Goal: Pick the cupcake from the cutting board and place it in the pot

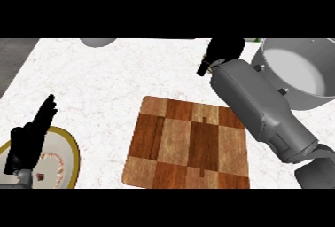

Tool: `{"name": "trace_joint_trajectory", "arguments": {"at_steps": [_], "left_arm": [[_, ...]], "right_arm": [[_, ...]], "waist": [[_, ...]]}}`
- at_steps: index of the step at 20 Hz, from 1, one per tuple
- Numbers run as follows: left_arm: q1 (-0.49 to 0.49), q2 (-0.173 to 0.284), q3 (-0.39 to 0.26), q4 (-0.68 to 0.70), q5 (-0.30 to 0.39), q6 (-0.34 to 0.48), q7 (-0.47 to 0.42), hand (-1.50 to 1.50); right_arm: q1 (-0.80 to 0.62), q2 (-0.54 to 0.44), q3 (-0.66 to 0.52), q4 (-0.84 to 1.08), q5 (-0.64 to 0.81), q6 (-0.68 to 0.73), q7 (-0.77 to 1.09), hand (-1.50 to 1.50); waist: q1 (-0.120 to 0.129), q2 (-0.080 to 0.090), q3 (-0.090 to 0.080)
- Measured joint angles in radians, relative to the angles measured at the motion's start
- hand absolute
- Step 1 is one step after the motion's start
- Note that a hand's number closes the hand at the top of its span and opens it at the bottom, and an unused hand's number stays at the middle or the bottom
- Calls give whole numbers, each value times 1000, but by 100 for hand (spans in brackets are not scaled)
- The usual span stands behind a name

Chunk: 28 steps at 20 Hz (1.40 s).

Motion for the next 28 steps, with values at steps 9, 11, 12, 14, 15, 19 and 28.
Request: {"name": "trace_joint_trajectory", "arguments": {"at_steps": [9, 11, 12, 14, 15, 19, 28], "left_arm": [[22, 3, 20, -11, 2, -11, -2, 0], [21, 2, 30, 1, 0, -12, -12, 0], [18, 6, 34, -1, 1, -16, -9, 0], [19, 4, 34, -10, -5, -15, -1, 0], [27, 4, 38, -10, -5, -17, -6, 0], [18, 1, 52, 0, -5, -26, -5, 0], [-2, -22, 52, -6, -26, -35, 8, 0]], "right_arm": [[-117, -71, -36, -6, 145, -137, 37, 150], [-114, -82, -56, -16, 162, -172, 31, 150], [-104, -93, -69, -17, 167, -198, 19, 150], [-100, -114, -94, -19, 178, -231, 6, 150], [-91, -131, -107, -23, 181, -242, 0, 150], [-64, -203, -170, -27, 172, -289, -60, 150], [-62, -313, -318, 142, 125, -369, -288, 150]], "waist": [[-16, -4, 0], [-21, -4, 0], [-22, -4, 0], [-22, -3, 1], [-23, -4, 1], [-25, -3, 1], [-5, 6, 1]]}}
